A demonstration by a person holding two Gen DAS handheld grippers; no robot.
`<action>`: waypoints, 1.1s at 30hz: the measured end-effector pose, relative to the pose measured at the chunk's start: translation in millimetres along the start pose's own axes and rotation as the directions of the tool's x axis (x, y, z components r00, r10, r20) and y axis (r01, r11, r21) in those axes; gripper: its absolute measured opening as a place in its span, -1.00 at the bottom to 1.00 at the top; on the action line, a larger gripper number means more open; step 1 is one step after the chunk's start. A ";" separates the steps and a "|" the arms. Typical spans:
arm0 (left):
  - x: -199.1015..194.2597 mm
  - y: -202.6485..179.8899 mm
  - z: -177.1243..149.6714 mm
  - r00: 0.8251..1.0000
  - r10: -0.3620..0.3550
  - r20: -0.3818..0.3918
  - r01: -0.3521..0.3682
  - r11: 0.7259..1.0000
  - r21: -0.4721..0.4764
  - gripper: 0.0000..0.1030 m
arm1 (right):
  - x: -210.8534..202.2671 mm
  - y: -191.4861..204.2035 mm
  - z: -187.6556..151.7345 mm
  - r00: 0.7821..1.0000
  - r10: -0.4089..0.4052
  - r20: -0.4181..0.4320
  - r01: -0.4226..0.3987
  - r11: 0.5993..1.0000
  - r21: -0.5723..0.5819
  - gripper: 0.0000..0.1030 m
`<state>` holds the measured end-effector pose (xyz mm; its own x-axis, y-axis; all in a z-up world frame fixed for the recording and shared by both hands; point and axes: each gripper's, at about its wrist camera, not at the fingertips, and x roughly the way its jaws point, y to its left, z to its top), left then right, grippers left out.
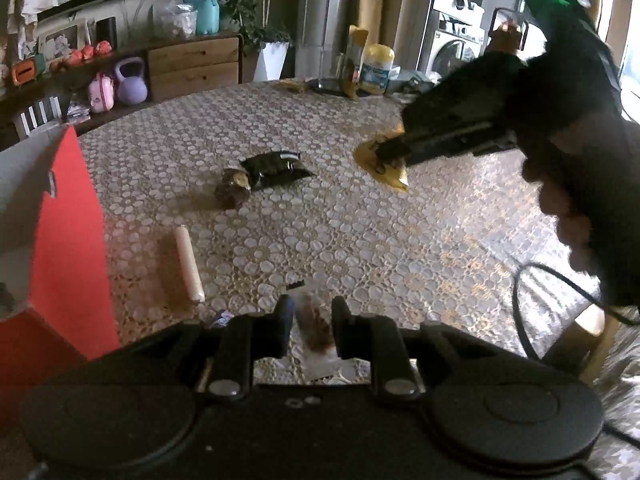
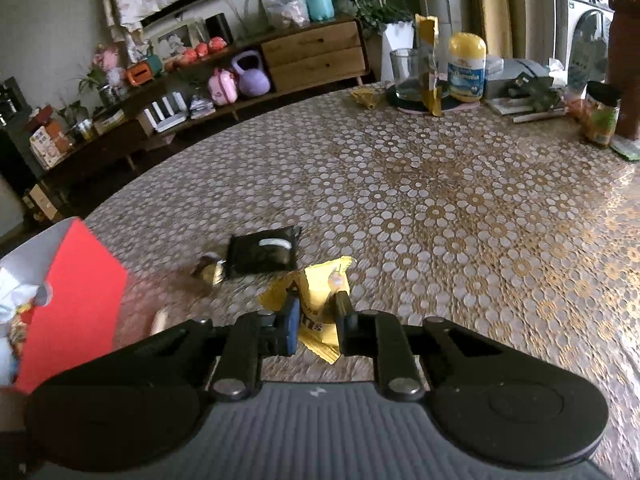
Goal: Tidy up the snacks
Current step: 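Grasp the small clear candy packet with the left gripper while the right grasps the yellow M&M's bag, then carry the candy packet and M&M's bag over the red shoebox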
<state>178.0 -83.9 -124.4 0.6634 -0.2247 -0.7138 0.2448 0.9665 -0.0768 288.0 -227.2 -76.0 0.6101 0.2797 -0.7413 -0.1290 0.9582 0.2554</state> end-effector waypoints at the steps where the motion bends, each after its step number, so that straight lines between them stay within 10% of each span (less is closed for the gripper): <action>1: -4.6 0.4 1.0 1.000 0.002 0.007 -0.002 1.000 -0.002 -0.66 | -7.5 2.7 -2.6 1.000 0.005 0.003 -0.005 1.000 -0.004 -0.66; 33: -141.3 63.6 16.5 0.980 0.095 0.177 -0.072 0.988 -0.134 -0.66 | -149.5 133.5 -43.0 0.986 0.140 0.088 -0.123 0.976 -0.180 -0.66</action>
<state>111.6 7.3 -16.9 0.7981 -0.1497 -0.5837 0.0995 0.9881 -0.1172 146.0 -138.5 42.2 0.6526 0.4049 -0.6404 -0.3415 0.9117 0.2285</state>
